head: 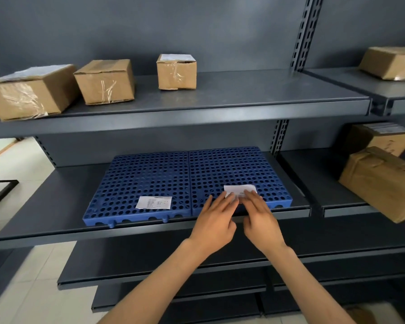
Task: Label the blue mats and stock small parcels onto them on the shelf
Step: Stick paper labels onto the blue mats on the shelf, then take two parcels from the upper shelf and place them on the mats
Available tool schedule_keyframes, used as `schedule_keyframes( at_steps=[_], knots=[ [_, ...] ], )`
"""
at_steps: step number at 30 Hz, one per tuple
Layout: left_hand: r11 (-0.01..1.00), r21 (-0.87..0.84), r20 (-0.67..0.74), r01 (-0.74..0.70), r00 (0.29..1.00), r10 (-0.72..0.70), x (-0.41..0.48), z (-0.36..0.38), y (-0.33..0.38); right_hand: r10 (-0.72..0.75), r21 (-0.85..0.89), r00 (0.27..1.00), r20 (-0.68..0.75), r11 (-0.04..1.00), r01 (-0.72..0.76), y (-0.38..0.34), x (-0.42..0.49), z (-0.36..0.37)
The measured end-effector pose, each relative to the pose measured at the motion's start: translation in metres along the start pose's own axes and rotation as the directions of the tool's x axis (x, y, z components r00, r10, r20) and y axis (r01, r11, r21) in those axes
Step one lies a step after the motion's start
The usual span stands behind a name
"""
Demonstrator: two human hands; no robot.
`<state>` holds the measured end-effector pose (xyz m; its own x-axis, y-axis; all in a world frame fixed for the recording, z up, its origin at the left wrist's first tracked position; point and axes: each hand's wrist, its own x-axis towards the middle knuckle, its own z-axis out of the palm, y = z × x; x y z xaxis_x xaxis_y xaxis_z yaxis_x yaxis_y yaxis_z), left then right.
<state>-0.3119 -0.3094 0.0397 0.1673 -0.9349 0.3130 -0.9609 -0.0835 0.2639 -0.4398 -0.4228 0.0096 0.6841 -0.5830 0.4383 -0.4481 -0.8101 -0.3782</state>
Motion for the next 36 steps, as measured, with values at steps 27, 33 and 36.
schedule_keyframes(
  at_steps=[27, 33, 36],
  knots=[
    [0.997, -0.066, -0.339, 0.035, 0.939, -0.056, -0.044, -0.093, -0.044, -0.348, 0.071, 0.931, -0.108, 0.932, 0.357, -0.146, 0.043, -0.041],
    [1.000, 0.000, -0.531, 0.002, 0.847, -0.002, -0.085, -0.211, -0.079, -0.520, 0.178, 0.838, -0.166, 0.820, 0.544, -0.252, 0.078, -0.070],
    [0.995, 0.093, -0.638, -0.020, 0.766, 0.075, -0.098, -0.273, -0.098, -0.561, 0.161, 0.797, -0.224, 0.785, 0.598, -0.299, 0.104, -0.089]
  ],
)
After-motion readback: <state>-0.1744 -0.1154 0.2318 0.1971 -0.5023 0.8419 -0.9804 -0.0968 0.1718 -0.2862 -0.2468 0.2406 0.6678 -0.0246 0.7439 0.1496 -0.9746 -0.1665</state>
